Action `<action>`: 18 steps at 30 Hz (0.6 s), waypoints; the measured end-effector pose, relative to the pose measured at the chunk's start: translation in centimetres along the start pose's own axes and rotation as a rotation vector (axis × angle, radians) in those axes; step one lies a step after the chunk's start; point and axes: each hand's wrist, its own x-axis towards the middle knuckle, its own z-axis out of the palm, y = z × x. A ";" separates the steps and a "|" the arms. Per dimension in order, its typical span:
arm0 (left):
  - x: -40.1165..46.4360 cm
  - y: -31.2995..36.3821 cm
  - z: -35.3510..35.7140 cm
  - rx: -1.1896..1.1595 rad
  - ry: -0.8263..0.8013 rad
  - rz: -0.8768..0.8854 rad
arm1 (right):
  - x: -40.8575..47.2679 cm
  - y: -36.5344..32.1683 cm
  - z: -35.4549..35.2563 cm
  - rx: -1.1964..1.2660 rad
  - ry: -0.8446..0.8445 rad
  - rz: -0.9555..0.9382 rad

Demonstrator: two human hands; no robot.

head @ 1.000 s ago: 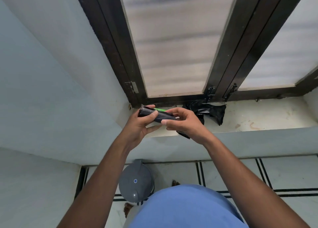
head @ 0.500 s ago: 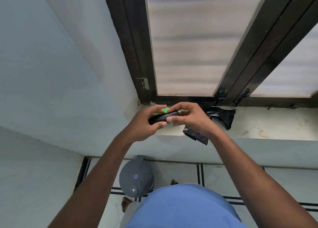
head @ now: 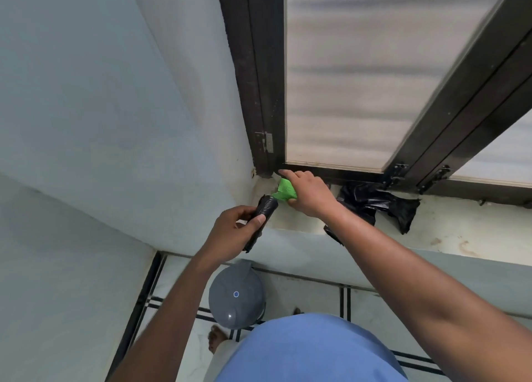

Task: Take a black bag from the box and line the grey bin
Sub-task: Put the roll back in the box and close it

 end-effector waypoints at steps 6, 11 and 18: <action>-1.1 1.4 -1.2 -0.201 0.001 -0.002 | -1.1 -0.8 -1.3 0.373 0.091 -0.004; -1.3 3.6 -1.3 -0.324 -0.014 0.022 | -3.2 0.0 0.7 0.503 0.104 0.043; 0.5 6.6 -1.1 -0.328 -0.003 0.088 | -4.5 -0.6 1.6 0.734 0.192 0.122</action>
